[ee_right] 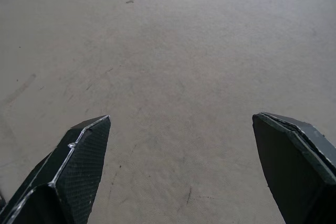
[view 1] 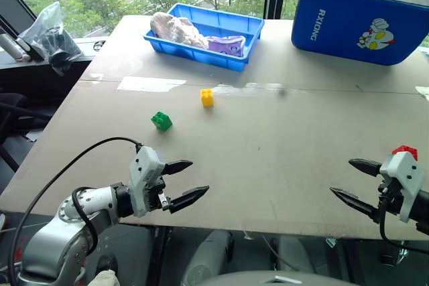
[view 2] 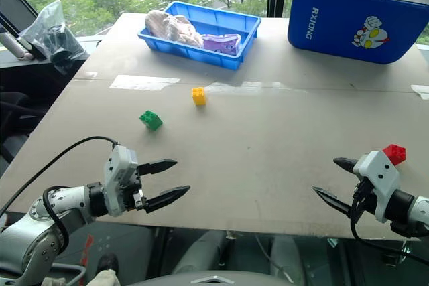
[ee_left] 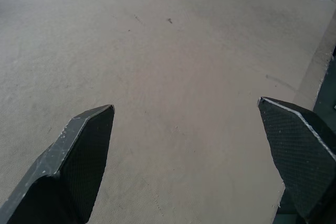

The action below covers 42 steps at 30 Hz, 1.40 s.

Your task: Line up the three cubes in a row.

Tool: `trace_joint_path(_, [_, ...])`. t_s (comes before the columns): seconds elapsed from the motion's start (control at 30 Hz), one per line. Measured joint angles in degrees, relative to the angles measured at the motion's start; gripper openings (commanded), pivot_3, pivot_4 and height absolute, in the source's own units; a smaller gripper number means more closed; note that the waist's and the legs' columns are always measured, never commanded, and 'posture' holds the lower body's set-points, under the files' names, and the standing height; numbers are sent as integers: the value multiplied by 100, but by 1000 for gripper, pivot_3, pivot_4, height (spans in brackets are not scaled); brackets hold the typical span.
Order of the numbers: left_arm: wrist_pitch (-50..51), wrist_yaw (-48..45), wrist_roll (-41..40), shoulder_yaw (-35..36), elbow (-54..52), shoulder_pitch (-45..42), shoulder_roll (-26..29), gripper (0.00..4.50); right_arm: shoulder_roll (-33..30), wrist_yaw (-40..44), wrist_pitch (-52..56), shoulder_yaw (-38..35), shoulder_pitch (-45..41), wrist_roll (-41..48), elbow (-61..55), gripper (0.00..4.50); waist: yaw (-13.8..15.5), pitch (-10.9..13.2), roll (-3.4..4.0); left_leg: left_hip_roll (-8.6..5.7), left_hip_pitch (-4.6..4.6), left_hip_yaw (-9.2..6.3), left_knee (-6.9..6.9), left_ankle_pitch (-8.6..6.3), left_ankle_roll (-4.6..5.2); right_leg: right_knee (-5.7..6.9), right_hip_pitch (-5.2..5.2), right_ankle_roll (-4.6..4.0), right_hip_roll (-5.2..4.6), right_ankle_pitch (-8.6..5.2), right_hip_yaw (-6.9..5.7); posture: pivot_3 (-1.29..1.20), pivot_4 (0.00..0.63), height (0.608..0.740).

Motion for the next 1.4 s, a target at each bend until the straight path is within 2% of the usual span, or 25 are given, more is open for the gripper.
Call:
trace_joint_path(0.17, [193, 235, -272, 2, 176, -541, -234, 4500, 469, -465, -364, 87, -91, -330, 0, 4450, 16, -1, -2, 0, -2, -3, -7, 0, -1, -4, 0, 3, 0, 2, -2, 0, 150, 740])
trace_joint_path(0.3, [686, 393, -978, -17, 144, -1177, -354, 4500, 986, -1723, -115, 500, -588, -1045, -2, 4450, -24, -4, -4, -1, -1, 10, -7, 2, -3, 1, -5, 7, 6, 5, 15, 0, 150, 740])
trace_joint_path(0.37, [678, 208, -965, -188, 17, -1319, -121, 4500, 1105, -2225, 220, 538, -796, -1298, 8, 4450, -29, -5, -5, -1, 2, 15, -8, 2, -4, 1, -6, 7, 16, 5, 22, 0, 150, 740])
trace_joint_path(0.43, [580, -84, -890, -435, -97, -1610, 98, 4500, 1248, -2718, 636, 411, -1158, -1374, 68, 4450, -19, -6, 2, -1, 3, 20, -13, 2, -4, 0, -8, 7, 18, 5, 31, 0, 150, 740])
trace_joint_path(0.53, [494, -350, -841, -697, -144, -2011, 193, 4500, 1581, -3423, 1270, -198, -1600, -1381, 420, 4450, 6, -8, 6, -2, 4, 16, -18, 2, -4, -1, -7, 7, 19, 6, 31, 0, 150, 740])
trace_joint_path(0.73, [358, -748, -714, -1106, -64, -2450, 272, 4500, 1544, -3853, 2182, -914, -1748, -1357, 746, 4450, -49, -12, 17, -1, 7, 23, -25, 2, -4, 0, -10, 7, 20, 6, 35, 0, 150, 740])
trace_joint_path(0.87, [219, -971, -542, -1281, 78, -2597, 297, 4500, 1501, -3907, 2857, -919, -2016, -1259, 816, 4450, -156, -13, 18, 2, 10, 28, -25, 2, -3, 4, -8, 5, 22, 7, 37, 0, 150, 740])
trace_joint_path(1.4, [100, -757, -453, -1354, 34, -2787, 153, 4500, 1513, -4055, 4222, -920, -3150, -947, 1103, 4450, -152, -13, 18, 2, 8, 29, -24, 2, -3, 1, -9, 9, 20, 9, 38, 0, 150, 740])
